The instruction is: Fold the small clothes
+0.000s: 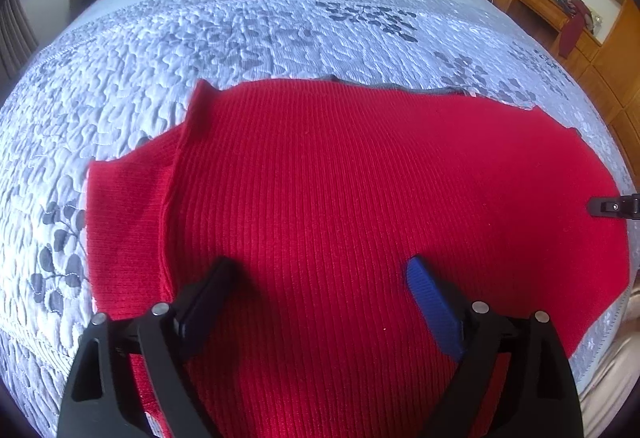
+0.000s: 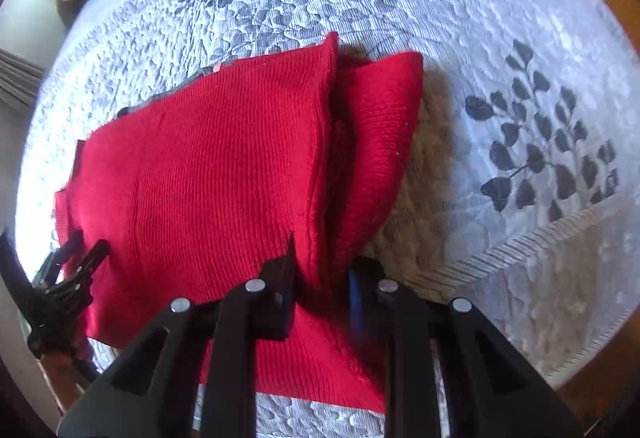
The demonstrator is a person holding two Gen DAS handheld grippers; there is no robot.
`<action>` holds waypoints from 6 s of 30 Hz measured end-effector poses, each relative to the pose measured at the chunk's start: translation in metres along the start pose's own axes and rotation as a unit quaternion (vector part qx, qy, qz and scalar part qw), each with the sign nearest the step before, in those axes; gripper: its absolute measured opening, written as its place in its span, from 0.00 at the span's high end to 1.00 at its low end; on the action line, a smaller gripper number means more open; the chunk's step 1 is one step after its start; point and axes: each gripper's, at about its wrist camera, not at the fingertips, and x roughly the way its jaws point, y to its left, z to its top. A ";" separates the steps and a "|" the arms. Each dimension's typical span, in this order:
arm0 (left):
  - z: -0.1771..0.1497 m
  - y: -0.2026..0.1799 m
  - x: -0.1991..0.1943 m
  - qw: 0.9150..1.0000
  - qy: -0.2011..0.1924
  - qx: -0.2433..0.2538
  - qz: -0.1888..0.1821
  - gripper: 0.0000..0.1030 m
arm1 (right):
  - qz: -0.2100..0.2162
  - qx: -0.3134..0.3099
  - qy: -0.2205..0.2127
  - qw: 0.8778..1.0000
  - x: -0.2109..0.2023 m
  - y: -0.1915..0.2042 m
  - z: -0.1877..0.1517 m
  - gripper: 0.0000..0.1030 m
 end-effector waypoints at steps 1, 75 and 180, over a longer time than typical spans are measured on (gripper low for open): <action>0.000 0.000 0.001 1.000 0.001 0.001 -0.003 0.12 | -0.006 0.002 0.003 1.000 -0.001 0.003 0.001 0.81; 0.026 0.076 0.023 0.898 0.165 -0.208 -0.351 0.14 | 0.145 -0.311 -0.088 0.935 -0.063 0.215 -0.105 0.90; -0.092 0.107 -0.060 0.954 0.105 -0.233 -0.158 0.46 | 0.149 -0.338 -0.036 0.929 0.007 0.139 -0.126 0.87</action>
